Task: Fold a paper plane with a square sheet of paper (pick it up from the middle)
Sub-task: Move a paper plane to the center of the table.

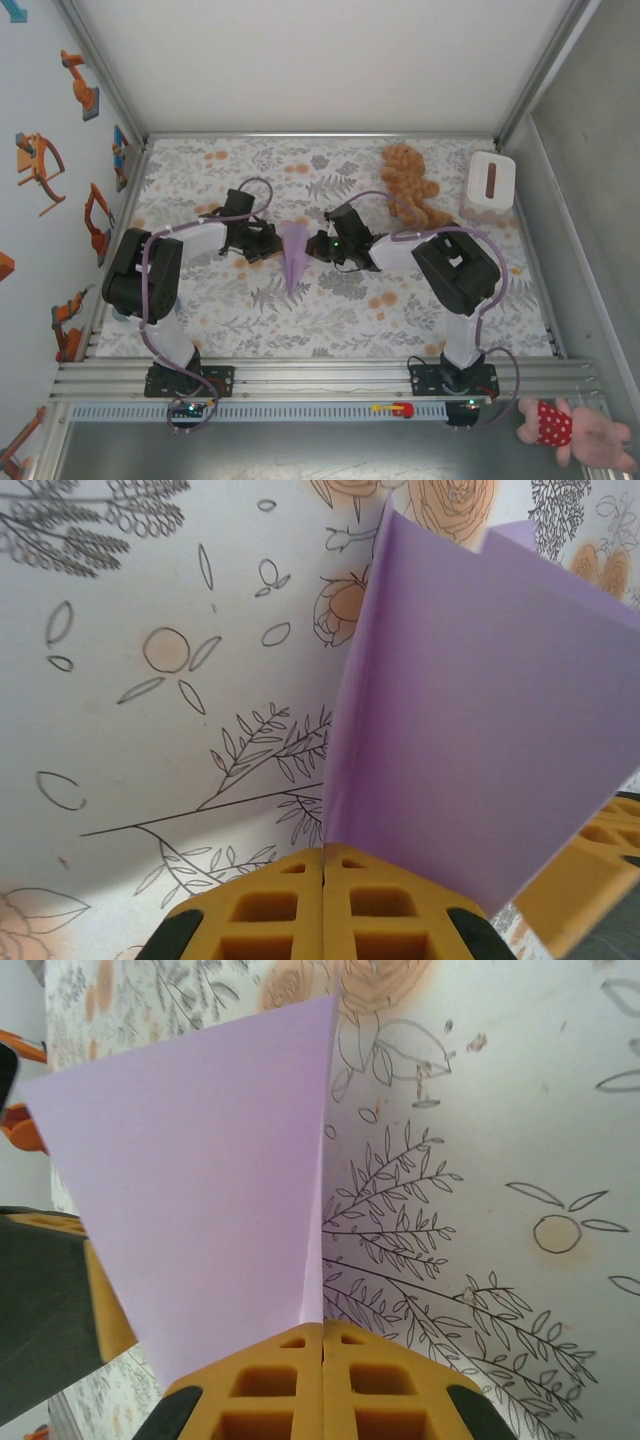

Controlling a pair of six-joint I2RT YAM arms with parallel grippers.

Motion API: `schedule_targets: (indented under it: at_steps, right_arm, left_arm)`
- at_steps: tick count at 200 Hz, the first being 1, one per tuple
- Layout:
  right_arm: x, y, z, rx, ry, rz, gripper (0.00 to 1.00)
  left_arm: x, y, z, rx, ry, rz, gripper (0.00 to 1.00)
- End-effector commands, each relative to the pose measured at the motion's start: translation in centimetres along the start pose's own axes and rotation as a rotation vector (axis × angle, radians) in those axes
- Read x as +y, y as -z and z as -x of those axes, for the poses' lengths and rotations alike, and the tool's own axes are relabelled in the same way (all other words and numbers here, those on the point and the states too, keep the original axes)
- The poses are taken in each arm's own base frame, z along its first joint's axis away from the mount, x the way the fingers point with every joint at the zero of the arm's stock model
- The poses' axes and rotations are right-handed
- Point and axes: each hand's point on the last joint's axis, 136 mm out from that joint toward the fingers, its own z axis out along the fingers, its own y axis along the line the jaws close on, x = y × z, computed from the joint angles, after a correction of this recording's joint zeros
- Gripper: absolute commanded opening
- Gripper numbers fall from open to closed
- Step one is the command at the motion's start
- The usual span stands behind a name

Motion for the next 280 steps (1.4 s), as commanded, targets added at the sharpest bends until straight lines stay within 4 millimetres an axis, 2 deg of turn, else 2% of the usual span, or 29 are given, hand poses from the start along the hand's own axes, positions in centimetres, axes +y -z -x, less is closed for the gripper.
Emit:
schedule_targets:
  at_steps: [1,55,150,187,221,249,280]
  right_arm:
    - [0.2,1.6,0.9,-0.036,0.009,-0.003,0.00]
    - [-0.9,2.0,0.9,-0.050,-0.009,-0.041,0.00]
    - [-3.5,1.5,0.3,-0.030,-0.079,-0.118,0.00]
    - [-4.5,1.2,-0.1,-0.007,-0.099,-0.155,0.00]
    - [-4.5,0.8,-0.2,0.010,-0.104,-0.154,0.00]
    - [-4.1,0.5,-0.2,0.017,-0.100,-0.139,0.00]
    - [-3.5,0.5,-0.1,0.021,-0.092,-0.111,0.00]
  left_arm:
    - [-0.2,1.2,0.2,-0.027,-0.013,-0.004,0.03]
    - [0.8,2.3,-0.1,-0.077,0.019,0.045,0.04]
    - [3.7,1.7,-1.3,-0.074,0.104,0.135,0.05]
    - [4.1,1.5,-1.2,-0.077,0.120,0.158,0.05]
    - [4.7,1.1,-1.4,-0.066,0.145,0.178,0.10]
    - [4.3,0.9,-1.5,-0.043,0.136,0.160,0.17]
    - [3.9,1.7,-1.6,-0.037,0.114,0.172,0.24]
